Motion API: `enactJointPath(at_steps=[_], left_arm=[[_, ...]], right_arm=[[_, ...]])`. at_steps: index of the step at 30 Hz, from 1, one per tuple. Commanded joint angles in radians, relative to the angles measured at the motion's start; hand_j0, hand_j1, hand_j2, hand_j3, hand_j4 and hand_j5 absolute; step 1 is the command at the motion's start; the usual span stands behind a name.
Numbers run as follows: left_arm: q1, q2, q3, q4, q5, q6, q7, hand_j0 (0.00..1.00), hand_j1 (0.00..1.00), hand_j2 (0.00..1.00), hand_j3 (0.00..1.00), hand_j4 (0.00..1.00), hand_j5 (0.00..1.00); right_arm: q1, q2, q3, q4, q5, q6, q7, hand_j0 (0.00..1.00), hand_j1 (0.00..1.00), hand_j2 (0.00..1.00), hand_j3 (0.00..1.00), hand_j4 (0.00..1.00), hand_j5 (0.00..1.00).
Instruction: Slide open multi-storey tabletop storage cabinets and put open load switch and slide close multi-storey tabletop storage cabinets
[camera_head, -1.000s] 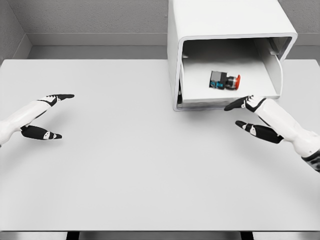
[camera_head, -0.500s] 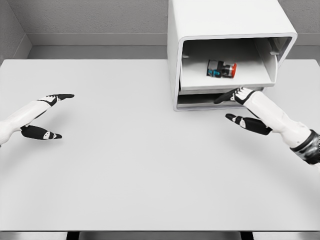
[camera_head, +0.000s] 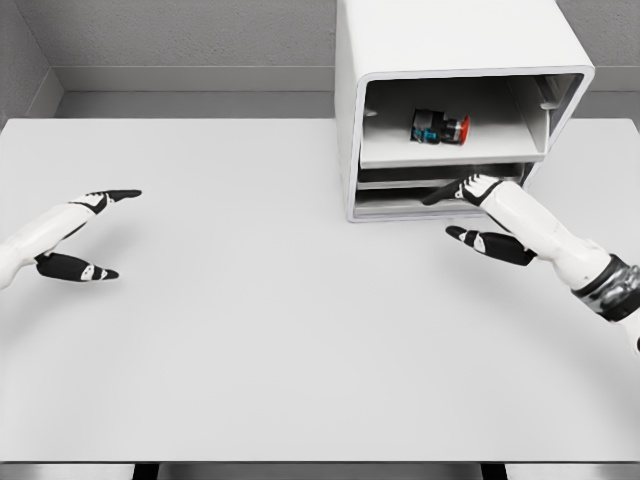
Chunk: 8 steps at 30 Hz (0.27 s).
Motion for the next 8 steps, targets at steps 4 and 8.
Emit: enactJointPath(at_steps=[4, 8], left_arm=[[0.002, 0.002, 0.002, 0.001, 0.008, 0.003, 0.0, 1.0, 1.0, 1.0, 1.0, 1.0, 1.0], [0.006, 0.002, 0.002, 0.0, 0.008, 0.003, 0.0, 1.0, 1.0, 1.0, 1.0, 1.0, 1.0]], right_arm=[[0.06, -0.073, -0.06, -0.003, -0.021, 0.001, -0.006, 0.67, 0.67, 0.67, 0.67, 0.67, 0.67], [0.141, -0.1, -0.147, -0.007, -0.024, 0.001, -0.006, 0.68, 0.68, 0.68, 0.68, 0.68, 0.68]])
